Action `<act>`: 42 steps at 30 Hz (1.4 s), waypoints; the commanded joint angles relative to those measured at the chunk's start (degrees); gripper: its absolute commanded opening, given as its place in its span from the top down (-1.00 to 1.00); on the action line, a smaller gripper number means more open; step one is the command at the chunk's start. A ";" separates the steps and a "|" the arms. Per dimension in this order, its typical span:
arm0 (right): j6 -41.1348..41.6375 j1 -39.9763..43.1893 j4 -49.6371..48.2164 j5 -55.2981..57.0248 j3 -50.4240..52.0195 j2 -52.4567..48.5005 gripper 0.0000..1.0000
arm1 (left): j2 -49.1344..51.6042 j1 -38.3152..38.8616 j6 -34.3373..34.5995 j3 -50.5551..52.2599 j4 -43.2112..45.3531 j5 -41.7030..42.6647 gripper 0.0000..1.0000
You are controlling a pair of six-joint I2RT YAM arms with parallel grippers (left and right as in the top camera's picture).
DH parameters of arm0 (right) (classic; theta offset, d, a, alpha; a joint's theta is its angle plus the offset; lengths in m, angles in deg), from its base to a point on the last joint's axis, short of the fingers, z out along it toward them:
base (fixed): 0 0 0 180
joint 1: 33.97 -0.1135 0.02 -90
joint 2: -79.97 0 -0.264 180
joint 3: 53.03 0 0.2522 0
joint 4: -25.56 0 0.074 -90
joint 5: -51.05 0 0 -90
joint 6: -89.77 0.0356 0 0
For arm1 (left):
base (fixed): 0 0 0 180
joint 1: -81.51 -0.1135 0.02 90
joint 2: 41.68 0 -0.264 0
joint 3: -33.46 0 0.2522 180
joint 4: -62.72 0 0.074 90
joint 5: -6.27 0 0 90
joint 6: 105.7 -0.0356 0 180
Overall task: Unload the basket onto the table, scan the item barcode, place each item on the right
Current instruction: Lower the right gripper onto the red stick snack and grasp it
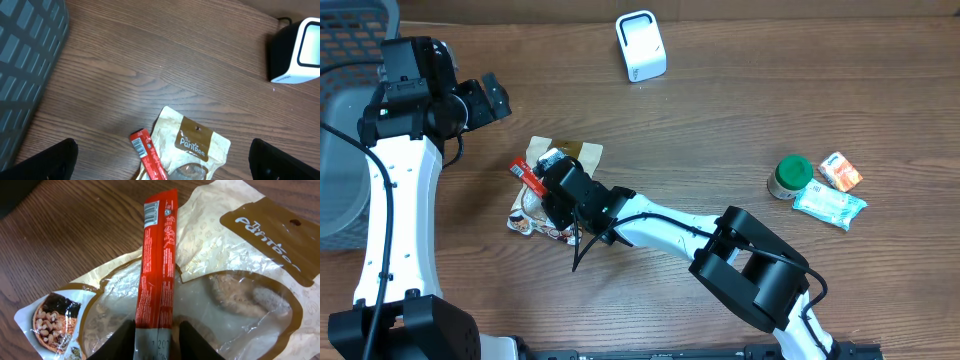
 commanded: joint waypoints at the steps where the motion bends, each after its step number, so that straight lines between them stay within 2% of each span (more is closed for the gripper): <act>1: -0.22 0.02 0.70 0.81 0.28 -0.61 0.43 | -0.55 0.50 0.74 -1.14 0.07 0.39 -0.99; 5: -0.22 0.17 2.19 0.83 0.28 -0.66 0.56 | -0.55 0.50 0.74 -1.14 0.07 0.42 -0.99; 9: -0.24 0.17 2.34 0.83 0.28 -1.20 0.89 | -0.55 0.50 0.74 -1.14 0.07 0.42 -1.00; 10: -0.24 0.17 2.34 0.81 0.28 -1.44 0.91 | -0.55 0.50 0.74 -1.14 0.04 0.39 -1.00; 21: -0.22 0.17 2.27 0.79 0.28 -1.55 0.91 | -0.55 0.50 0.74 -1.14 0.04 0.39 -1.00; 22: -0.22 0.17 2.25 0.81 0.28 -1.55 0.85 | -0.55 0.50 0.74 -1.14 0.04 0.39 -0.99; 24: -0.22 0.17 2.29 0.81 0.28 -1.55 0.58 | -0.55 0.50 0.74 -1.14 0.04 0.39 -1.00; 27: -0.24 0.20 2.29 0.85 0.28 -1.55 0.52 | -0.55 0.50 0.74 -1.14 0.07 0.39 -1.00; 35: -0.24 0.24 2.29 0.83 0.28 -3.74 0.55 | -0.55 0.50 0.74 -1.14 0.04 0.39 -1.00; 38: -0.24 0.24 2.10 0.83 0.24 -3.58 0.92 | -0.55 0.50 0.74 -1.14 0.04 0.39 -1.00; 42: -0.24 0.72 2.10 0.83 -1.40 -0.28 0.93 | -0.55 0.50 0.74 -1.14 0.07 0.42 -0.99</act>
